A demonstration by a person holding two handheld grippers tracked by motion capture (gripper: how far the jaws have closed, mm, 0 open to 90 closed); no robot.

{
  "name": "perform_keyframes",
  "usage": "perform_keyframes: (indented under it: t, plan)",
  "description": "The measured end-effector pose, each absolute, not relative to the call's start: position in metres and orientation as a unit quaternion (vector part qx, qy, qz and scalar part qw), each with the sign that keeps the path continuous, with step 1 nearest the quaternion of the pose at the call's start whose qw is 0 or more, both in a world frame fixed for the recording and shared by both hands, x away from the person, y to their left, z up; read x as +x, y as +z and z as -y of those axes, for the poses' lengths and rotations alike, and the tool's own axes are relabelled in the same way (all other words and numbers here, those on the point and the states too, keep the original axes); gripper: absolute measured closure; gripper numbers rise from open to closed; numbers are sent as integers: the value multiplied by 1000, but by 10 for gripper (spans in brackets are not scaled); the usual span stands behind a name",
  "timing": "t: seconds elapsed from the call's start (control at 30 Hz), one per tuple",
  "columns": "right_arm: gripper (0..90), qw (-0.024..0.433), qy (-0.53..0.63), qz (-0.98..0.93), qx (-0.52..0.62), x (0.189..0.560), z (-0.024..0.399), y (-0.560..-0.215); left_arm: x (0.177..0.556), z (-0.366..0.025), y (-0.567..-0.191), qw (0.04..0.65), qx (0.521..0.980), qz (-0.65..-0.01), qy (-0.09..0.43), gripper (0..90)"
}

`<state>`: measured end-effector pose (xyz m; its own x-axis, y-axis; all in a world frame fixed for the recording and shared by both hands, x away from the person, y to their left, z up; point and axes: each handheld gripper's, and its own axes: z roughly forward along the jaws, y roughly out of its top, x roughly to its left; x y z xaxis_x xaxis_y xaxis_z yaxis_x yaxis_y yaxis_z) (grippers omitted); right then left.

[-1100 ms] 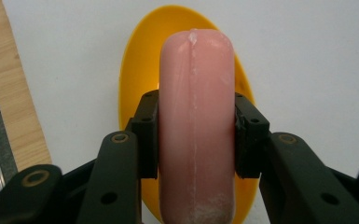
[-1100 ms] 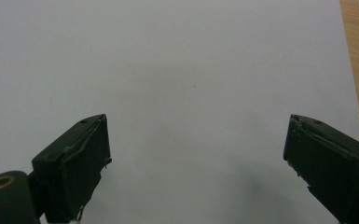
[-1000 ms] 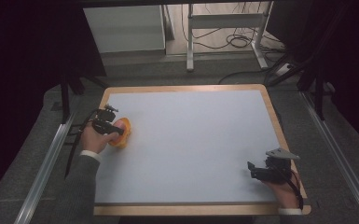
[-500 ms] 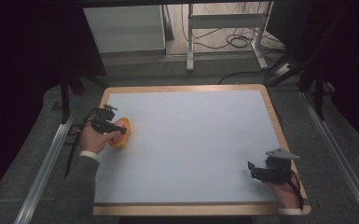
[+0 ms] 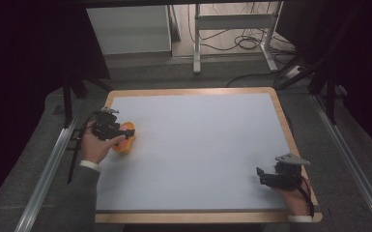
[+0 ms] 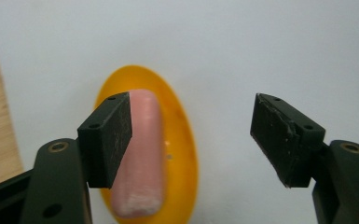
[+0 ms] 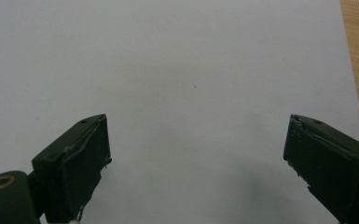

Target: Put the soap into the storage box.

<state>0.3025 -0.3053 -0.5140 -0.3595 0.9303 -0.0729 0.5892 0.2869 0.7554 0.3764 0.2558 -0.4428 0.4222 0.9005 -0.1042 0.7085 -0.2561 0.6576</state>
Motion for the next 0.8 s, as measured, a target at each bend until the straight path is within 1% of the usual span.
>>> perform_keyframes:
  t: [0.17, 0.33, 0.57, 0.8]
  plan:
    - [68, 262, 324, -760, 499, 303, 303, -514, 362, -249, -438, 340, 784, -496, 154, 295]
    - [68, 262, 326, -759, 499, 302, 303, -513, 347, -241, -441, 351, 790, -479, 152, 289]
    - [68, 263, 326, -759, 499, 302, 304, -513, 326, -229, -453, 368, 795, -459, 147, 282]
    - [68, 263, 325, -759, 499, 302, 304, -513, 307, -218, -472, 376, 798, -445, 157, 283]
